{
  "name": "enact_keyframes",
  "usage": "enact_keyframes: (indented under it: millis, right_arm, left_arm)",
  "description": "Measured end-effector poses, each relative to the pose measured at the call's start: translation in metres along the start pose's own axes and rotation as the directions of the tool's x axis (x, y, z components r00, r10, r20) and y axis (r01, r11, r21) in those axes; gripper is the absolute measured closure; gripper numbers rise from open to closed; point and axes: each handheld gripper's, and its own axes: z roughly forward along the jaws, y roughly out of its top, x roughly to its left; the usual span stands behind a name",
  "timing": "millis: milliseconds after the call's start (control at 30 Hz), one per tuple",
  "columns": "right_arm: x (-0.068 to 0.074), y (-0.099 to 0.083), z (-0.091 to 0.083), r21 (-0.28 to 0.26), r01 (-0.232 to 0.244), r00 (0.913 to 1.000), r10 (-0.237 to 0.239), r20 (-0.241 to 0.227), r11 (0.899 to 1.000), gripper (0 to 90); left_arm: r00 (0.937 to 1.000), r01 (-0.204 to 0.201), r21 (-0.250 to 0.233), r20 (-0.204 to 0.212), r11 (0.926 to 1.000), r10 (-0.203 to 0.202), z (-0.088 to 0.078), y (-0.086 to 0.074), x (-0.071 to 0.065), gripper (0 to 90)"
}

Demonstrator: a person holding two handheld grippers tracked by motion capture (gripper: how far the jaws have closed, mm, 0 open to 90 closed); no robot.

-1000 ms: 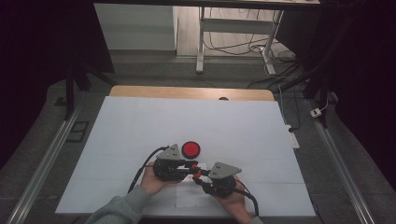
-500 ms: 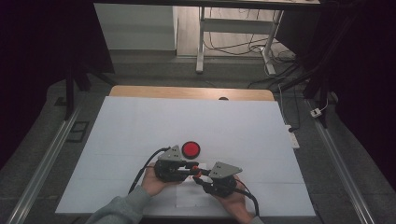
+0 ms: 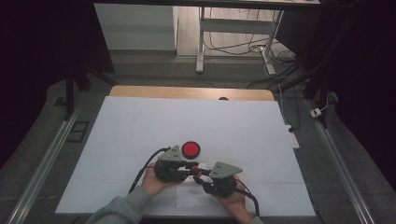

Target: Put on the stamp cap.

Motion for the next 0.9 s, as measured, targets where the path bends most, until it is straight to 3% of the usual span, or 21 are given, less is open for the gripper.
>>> enact_keyframes:
  millis: [900]
  right_arm:
    - [-0.0008, -0.001, 0.0001, 0.001, -0.006, 1.0, 0.006, 0.004, 1.0, 64.2]
  left_arm:
    - [1.0, 0.004, 0.002, 0.004, 1.0, -0.004, 0.003, -0.002, 0.0007, 72.0]
